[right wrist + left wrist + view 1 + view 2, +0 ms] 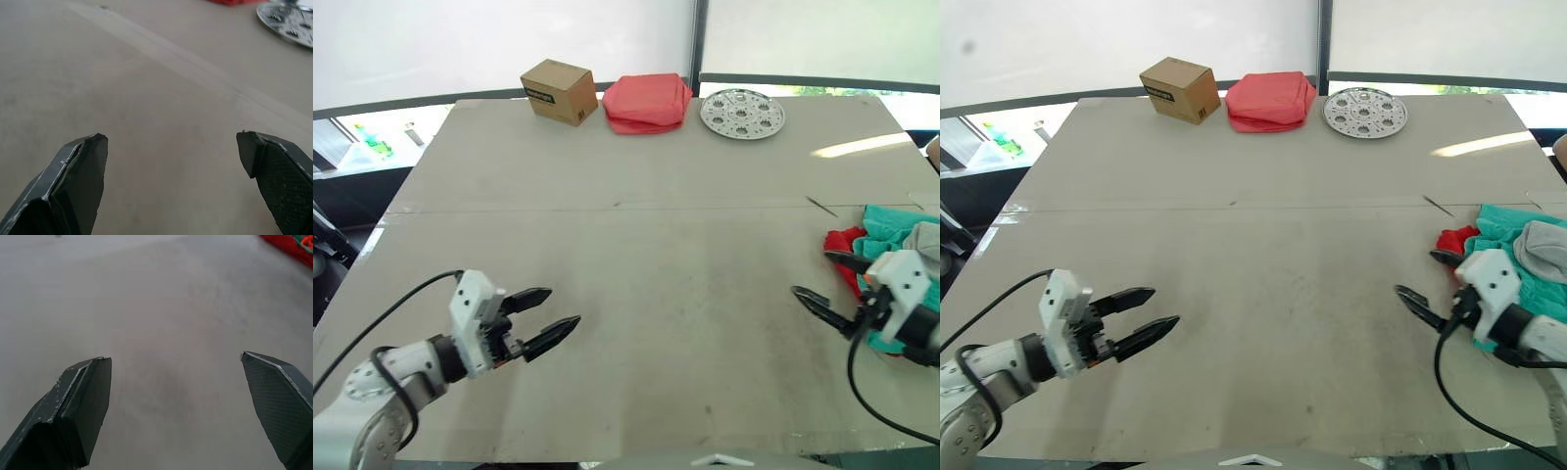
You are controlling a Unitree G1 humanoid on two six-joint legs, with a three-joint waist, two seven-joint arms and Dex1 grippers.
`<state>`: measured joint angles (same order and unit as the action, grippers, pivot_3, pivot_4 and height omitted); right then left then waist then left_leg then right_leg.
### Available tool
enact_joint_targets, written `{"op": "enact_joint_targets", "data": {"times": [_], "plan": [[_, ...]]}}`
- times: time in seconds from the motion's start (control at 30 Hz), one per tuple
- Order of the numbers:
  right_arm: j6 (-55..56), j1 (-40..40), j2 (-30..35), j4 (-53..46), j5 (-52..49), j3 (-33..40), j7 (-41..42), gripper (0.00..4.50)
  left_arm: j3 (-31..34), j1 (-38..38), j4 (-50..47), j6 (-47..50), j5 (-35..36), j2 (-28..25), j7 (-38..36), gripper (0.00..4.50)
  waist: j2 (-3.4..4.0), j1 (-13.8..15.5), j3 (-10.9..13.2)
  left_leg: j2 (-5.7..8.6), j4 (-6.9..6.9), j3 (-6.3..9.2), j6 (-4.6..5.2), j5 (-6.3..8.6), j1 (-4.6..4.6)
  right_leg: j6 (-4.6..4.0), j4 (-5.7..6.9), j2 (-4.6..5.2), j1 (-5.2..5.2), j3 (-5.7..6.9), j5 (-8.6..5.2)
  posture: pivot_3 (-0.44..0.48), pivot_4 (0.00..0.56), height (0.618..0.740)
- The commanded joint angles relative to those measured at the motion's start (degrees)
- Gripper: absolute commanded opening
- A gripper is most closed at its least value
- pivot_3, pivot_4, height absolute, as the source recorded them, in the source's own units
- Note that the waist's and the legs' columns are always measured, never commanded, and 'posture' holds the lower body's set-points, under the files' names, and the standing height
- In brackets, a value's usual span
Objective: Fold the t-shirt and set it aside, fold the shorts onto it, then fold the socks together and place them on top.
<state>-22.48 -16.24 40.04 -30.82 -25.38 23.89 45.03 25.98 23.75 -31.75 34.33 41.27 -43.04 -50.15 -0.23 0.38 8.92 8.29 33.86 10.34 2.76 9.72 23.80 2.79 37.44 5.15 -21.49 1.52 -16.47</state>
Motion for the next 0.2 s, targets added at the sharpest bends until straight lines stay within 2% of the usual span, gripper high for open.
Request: {"op": "enact_joint_targets", "data": {"times": [0.03, 0.2], "plan": [[-0.8, -2.6, 1.3, -4.7, -3.3, 4.9, 1.5, 4.45, 4.6, 3.1, -0.4, -1.3, 0.6, -1.9, -4.1, 4.5, -0.04, 0.2, 0.0, -0.05, 0.0, -0.1, 0.0, 0.01, 0.0, 0.13, 0.0, -0.03, -0.02, -0.13, -0.08, 0.0, 0.15, 0.74], [-1.3, -5.6, 2.5, -5.6, -4.6, 7.2, 3.2, 4.45, 6.4, 4.4, 0.9, -0.6, 1.6, -3.0, -6.4, 4.5, -0.15, 0.2, 0.0, -0.39, 0.0, -1.22, 0.04, 0.05, 0.05, 0.22, -0.01, 0.03, -0.09, -0.8, -0.14, 0.0, 0.15, 0.74]]}}
